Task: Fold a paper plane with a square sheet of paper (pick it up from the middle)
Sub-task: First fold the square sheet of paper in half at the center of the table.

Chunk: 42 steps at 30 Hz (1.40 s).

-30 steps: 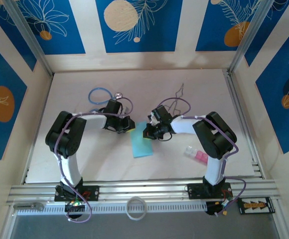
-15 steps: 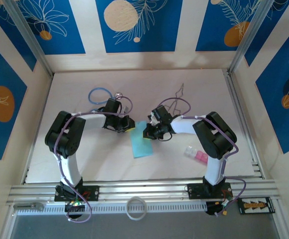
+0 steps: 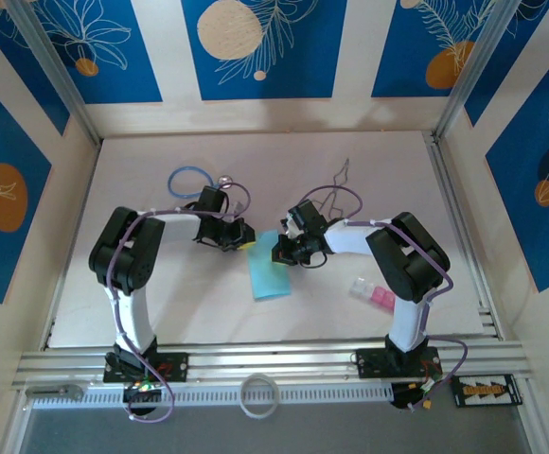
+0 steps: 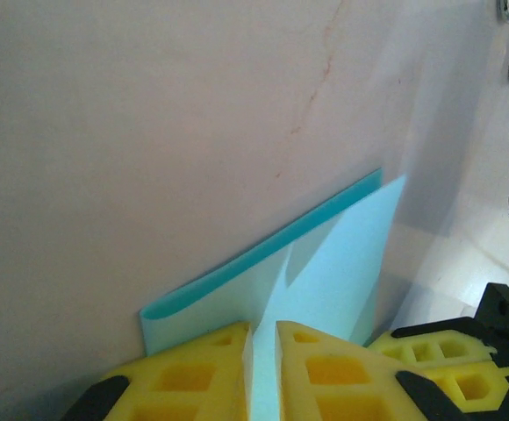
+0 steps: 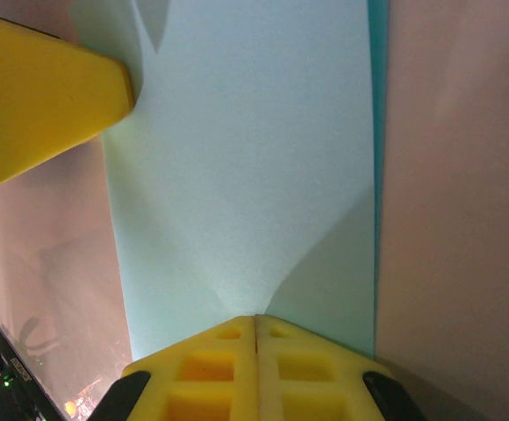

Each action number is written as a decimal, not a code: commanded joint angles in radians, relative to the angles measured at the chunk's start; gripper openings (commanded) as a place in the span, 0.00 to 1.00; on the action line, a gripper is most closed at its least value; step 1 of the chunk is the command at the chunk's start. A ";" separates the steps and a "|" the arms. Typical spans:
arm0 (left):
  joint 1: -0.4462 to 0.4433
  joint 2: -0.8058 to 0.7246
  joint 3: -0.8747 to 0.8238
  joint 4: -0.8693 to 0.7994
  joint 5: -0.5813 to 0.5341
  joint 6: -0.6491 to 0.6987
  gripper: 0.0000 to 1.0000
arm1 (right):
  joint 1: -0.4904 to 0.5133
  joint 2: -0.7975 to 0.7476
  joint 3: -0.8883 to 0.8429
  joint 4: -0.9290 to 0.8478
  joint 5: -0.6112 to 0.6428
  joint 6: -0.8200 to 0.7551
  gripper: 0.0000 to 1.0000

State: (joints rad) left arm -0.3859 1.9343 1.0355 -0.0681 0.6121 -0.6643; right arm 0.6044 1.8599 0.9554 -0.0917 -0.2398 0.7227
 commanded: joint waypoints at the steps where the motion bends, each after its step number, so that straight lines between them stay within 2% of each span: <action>1: 0.051 0.035 -0.001 0.011 -0.069 -0.013 0.16 | 0.000 0.061 -0.062 -0.177 0.094 -0.009 0.00; 9: 0.071 0.053 0.044 -0.029 -0.135 -0.028 0.16 | 0.001 0.062 -0.068 -0.170 0.089 -0.008 0.00; 19: 0.072 0.063 0.145 -0.168 -0.230 -0.064 0.14 | 0.002 0.063 -0.068 -0.167 0.088 -0.009 0.00; 26: 0.063 0.005 0.162 -0.156 -0.162 -0.064 0.16 | 0.002 0.065 -0.069 -0.161 0.086 -0.004 0.00; 29: 0.049 -0.077 0.127 -0.133 -0.149 -0.065 0.19 | 0.001 0.063 -0.066 -0.164 0.088 -0.001 0.00; 34: 0.001 -0.172 0.035 -0.072 -0.052 -0.065 0.19 | 0.001 0.056 -0.064 -0.171 0.096 -0.002 0.00; 37: -0.033 -0.174 -0.026 0.000 0.012 -0.077 0.19 | 0.002 0.056 -0.061 -0.175 0.096 -0.004 0.00; 42: -0.053 -0.132 -0.077 0.039 0.013 -0.060 0.18 | 0.001 0.055 -0.059 -0.180 0.098 -0.005 0.00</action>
State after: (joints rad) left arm -0.4370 1.7748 0.9897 -0.0658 0.5903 -0.7311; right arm 0.6044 1.8599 0.9527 -0.0864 -0.2409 0.7231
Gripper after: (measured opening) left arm 0.183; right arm 0.057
